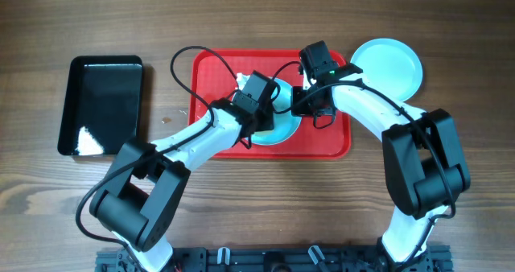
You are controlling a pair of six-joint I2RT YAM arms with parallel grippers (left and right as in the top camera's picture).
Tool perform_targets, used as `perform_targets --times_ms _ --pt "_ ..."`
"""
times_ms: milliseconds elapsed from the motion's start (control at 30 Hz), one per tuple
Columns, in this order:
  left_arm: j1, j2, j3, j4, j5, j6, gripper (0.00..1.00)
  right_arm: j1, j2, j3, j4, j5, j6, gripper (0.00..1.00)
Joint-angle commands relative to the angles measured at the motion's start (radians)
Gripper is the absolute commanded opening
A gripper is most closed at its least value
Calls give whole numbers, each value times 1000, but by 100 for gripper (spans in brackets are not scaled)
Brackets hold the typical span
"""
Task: Clean dirty plates on tray and stack at the side
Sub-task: 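Scrub the light-blue plate with the sponge while right gripper holds it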
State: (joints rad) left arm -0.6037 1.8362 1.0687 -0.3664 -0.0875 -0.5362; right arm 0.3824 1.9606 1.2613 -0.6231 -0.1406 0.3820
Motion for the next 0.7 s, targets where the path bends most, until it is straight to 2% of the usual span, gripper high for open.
perform_targets --times_ms 0,100,200,367,533,667 --pt "6 30 -5 -16 -252 92 4 0 11 -3 2 5 13 4" --pt "6 30 -2 -14 -332 158 4 0 11 -3 1 5 11 4" --pt "5 28 0 -11 -395 167 4 0 11 -3 1 5 11 4" --pt "3 -29 21 -8 -393 161 4 0 11 -3 1 5 10 4" --pt "6 -90 24 76 -42 156 4 0 11 -3 2 5 11 4" --pt "5 -40 24 87 100 12 4 0 11 -3 2 5 11 4"
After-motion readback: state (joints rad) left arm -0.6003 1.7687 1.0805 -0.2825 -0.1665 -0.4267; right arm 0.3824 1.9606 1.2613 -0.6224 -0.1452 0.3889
